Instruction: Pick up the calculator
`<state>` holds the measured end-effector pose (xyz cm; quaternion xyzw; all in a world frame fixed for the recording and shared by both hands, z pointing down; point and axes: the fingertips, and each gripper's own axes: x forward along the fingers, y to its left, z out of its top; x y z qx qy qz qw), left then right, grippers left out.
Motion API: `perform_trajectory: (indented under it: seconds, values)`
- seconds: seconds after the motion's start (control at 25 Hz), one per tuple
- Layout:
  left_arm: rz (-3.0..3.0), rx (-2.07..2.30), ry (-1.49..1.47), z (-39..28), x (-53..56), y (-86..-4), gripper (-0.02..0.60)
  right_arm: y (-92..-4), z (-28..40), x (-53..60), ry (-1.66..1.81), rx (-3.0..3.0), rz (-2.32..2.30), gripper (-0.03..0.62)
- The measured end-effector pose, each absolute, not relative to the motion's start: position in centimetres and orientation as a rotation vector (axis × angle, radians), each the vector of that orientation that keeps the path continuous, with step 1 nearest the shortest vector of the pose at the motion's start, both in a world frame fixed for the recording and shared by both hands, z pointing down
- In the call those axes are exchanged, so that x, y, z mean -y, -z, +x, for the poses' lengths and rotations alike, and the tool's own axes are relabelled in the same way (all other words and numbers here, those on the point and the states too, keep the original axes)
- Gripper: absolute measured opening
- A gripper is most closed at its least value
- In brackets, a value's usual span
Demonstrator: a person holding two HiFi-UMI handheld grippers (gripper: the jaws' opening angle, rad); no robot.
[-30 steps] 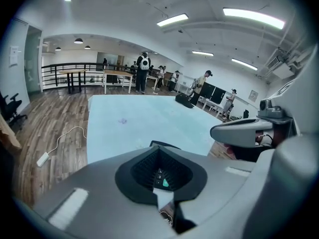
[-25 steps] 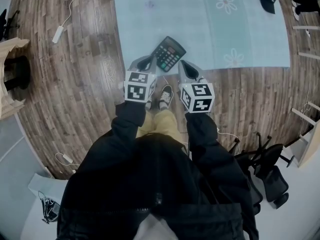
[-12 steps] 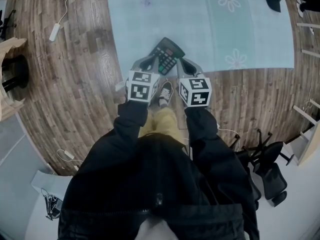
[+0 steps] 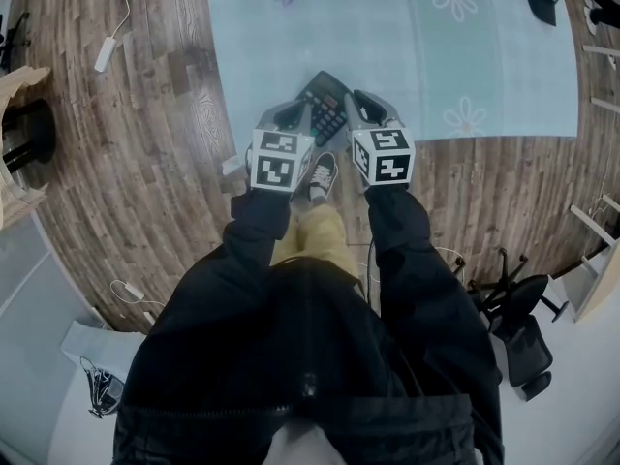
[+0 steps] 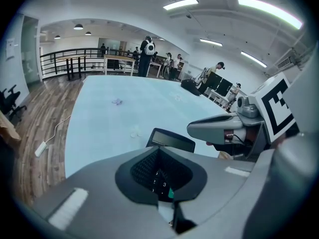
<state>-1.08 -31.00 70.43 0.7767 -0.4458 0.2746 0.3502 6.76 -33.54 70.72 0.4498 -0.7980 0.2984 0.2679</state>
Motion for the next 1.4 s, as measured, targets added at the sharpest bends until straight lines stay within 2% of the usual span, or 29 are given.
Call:
perform_trajectory:
  seconds: [0.6,0.96,1.08,1.4]
  values:
    - [1.974,1.150,-0.724,-1.2,31.9,-72.0,-0.002,-75.5,4.8,34.4,-0.882,2.179,0.868,0.135]
    - [1.969,1.147,-0.722,-1.5,31.2,-72.0,-0.002,-76.0,4.7,34.2,-1.290,2.281,0.873,0.129]
    - [1.971,1.143,-0.722,-1.4,30.9,-72.1,-0.002,-75.9,4.4,34.0,-1.331,2.316,0.846,0.086]
    - [1.979,1.154,-0.726,-1.7,30.4,-71.4,-0.002,-73.5,4.0,33.5,-1.354,2.383,0.862,0.048]
